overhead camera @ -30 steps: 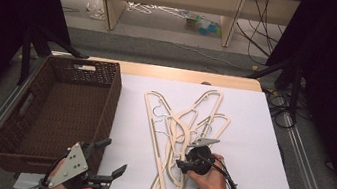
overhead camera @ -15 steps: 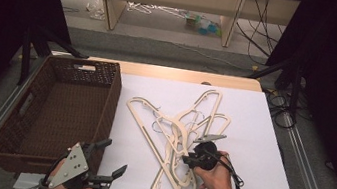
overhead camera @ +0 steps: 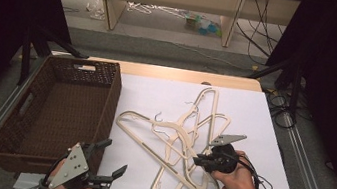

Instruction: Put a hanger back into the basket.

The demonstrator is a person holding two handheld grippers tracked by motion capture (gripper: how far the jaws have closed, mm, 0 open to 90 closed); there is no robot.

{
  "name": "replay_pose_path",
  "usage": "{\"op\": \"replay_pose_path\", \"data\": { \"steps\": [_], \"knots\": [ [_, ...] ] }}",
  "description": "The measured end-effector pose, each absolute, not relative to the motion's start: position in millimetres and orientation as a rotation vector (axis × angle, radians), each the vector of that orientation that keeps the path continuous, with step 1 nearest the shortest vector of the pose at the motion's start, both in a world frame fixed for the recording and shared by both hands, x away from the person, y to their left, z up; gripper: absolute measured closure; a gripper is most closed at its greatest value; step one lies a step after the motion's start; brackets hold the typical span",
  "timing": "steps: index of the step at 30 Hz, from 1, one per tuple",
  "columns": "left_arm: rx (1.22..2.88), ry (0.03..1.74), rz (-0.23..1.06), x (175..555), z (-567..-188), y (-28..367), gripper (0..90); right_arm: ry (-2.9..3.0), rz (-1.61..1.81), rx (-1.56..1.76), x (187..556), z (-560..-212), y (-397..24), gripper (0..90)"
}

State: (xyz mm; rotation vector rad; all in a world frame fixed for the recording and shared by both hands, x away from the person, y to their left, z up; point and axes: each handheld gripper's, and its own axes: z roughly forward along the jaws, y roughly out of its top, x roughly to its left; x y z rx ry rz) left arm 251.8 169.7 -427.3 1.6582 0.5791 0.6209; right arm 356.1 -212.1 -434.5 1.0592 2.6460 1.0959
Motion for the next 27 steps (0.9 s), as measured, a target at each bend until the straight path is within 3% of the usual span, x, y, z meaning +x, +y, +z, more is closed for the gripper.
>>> {"op": "replay_pose_path", "data": {
  "steps": [8, 15, 27],
  "knots": [
    [1.669, 0.577, 0.621, 253.7, -428.0, 164.2, 17.6, 2.72, 1.158, 0.914, 341.9, -422.9, -215.7, 84.5],
    [1.733, 0.544, 0.584, 264.2, -428.7, 134.5, 18.2, 2.772, 1.185, 0.829, 325.9, -418.6, -221.4, 85.6],
    [1.922, 0.45, 0.502, 316.6, -427.6, 80.8, 30.6, 2.803, 1.177, 0.706, 300.0, -410.4, -238.8, 85.6]
  ]
}}
